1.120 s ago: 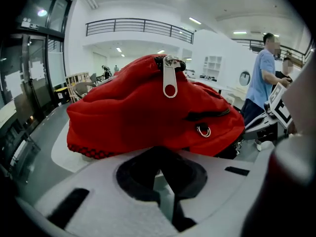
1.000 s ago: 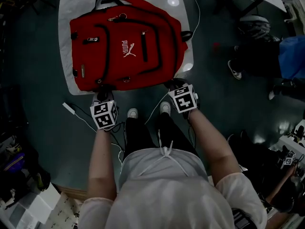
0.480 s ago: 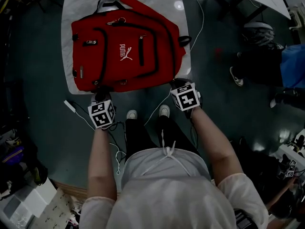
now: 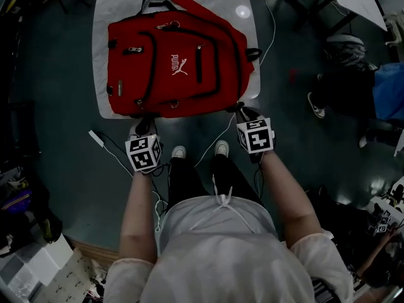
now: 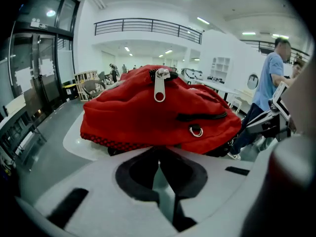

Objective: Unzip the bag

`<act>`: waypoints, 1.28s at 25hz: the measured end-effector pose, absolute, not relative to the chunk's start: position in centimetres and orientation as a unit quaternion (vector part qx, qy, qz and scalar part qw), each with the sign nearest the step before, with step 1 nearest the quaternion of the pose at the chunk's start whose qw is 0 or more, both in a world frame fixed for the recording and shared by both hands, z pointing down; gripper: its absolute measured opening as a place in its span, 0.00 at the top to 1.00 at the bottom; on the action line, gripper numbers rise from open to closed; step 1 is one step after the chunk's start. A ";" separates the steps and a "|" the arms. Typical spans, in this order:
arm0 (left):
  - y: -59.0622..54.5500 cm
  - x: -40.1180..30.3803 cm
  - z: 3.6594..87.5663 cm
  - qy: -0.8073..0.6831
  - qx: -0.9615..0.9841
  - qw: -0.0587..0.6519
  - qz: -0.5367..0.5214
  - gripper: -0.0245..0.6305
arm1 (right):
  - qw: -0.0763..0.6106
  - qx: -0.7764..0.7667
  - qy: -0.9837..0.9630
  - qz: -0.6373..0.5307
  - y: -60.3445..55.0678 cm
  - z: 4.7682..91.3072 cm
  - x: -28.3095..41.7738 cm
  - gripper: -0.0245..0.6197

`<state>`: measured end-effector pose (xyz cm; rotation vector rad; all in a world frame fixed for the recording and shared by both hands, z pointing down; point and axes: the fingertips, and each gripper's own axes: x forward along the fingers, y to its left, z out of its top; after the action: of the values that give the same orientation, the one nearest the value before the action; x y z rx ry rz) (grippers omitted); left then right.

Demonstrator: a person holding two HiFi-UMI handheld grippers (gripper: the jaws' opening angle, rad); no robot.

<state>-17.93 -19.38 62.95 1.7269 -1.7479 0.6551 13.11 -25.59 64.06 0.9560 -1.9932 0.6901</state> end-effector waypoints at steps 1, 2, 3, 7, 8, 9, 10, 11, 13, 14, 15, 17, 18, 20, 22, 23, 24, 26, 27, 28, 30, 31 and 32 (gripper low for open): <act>-18.9 -17.5 62.4 -0.655 0.653 0.298 0.236 0.93 | 0.391 0.384 -0.791 0.274 -25.3 63.3 12.9 0.86; -18.4 -17.1 61.7 -0.653 0.659 0.298 0.225 0.93 | 0.379 0.390 -0.794 0.273 -25.1 62.3 12.7 0.86; -18.1 -16.5 60.8 -0.650 0.666 0.295 0.214 0.93 | 0.365 0.396 -0.798 0.270 -25.0 61.2 12.3 0.86; -18.5 -14.5 55.7 -0.636 0.704 0.267 0.167 0.93 | 0.301 0.423 -0.821 0.238 -25.7 56.0 10.0 0.90; -18.8 -14.1 54.0 -0.632 0.715 0.256 0.155 0.93 | 0.284 0.428 -0.827 0.229 -25.9 54.5 9.3 0.90; -19.2 -13.6 52.3 -0.628 0.725 0.243 0.144 0.93 | 0.267 0.432 -0.833 0.219 -26.1 52.9 8.7 0.90; -19.6 -13.1 50.4 -0.623 0.736 0.228 0.132 0.93 | 0.251 0.435 -0.839 0.210 -26.2 51.3 8.1 0.90; -20.0 -12.6 48.5 -0.618 0.747 0.214 0.119 0.93 | 0.235 0.438 -0.844 0.201 -26.3 49.7 7.5 0.91; -20.9 -11.8 44.6 -0.608 0.767 0.182 0.094 0.93 | 0.205 0.441 -0.855 0.182 -26.4 46.6 6.4 0.91; -21.3 -11.6 42.8 -0.604 0.775 0.166 0.082 0.93 | 0.191 0.442 -0.860 0.171 -26.5 45.1 5.9 0.91; -21.8 -11.3 41.0 -0.600 0.783 0.150 0.070 0.93 | 0.178 0.442 -0.864 0.161 -26.6 43.7 5.4 0.91; -22.3 -10.9 38.0 -0.592 0.795 0.123 0.052 0.93 | 0.156 0.442 -0.872 0.142 -26.7 41.1 4.5 0.92; -22.6 -10.7 36.5 -0.588 0.800 0.110 0.045 0.93 | 0.145 0.442 -0.875 0.133 -26.7 40.0 4.2 0.92; -22.9 -10.2 33.9 -0.580 0.810 0.086 0.031 0.93 | 0.124 0.443 -0.880 0.117 -26.7 37.6 3.7 0.92; -23.3 -9.7 31.7 -0.571 0.818 0.069 0.016 0.93 | 0.106 0.445 -0.883 0.103 -26.8 35.6 3.4 0.92; -23.5 -9.5 30.8 -0.568 0.821 0.063 0.009 0.93 | 0.099 0.446 -0.884 0.097 -26.9 34.8 3.3 0.92; -23.7 -9.3 30.2 -0.564 0.823 0.058 0.003 0.93 | 0.093 0.446 -0.885 0.092 -26.9 34.2 3.2 0.92; -23.9 -9.1 29.4 -0.561 0.826 0.052 -0.002 0.93 | 0.086 0.446 -0.887 0.084 -27.1 33.3 2.9 0.92; -24.0 -9.0 29.3 -0.561 0.826 0.051 -0.003 0.93 | 0.085 0.447 -0.887 0.081 -27.1 33.0 2.8 0.92; -24.1 -9.0 29.2 -0.560 0.827 0.051 -0.003 0.93 | 0.085 0.447 -0.887 0.079 -27.1 32.9 2.8 0.92; -24.2 -8.9 29.2 -0.559 0.828 0.052 -0.002 0.93 | 0.084 0.448 -0.887 0.077 -27.2 32.6 2.8 0.92; -24.3 -8.8 29.3 -0.558 0.828 0.053 -0.001 0.93 | 0.083 0.448 -0.887 0.077 -27.2 32.6 2.8 0.92; -24.3 -8.8 29.4 -0.558 0.828 0.054 0.000 0.93 | 0.082 0.449 -0.886 0.078 -27.2 32.6 2.8 0.92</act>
<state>-8.81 -24.34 29.40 2.5166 -1.6949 0.0008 2.83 -27.17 32.60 1.3408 -2.6480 0.2334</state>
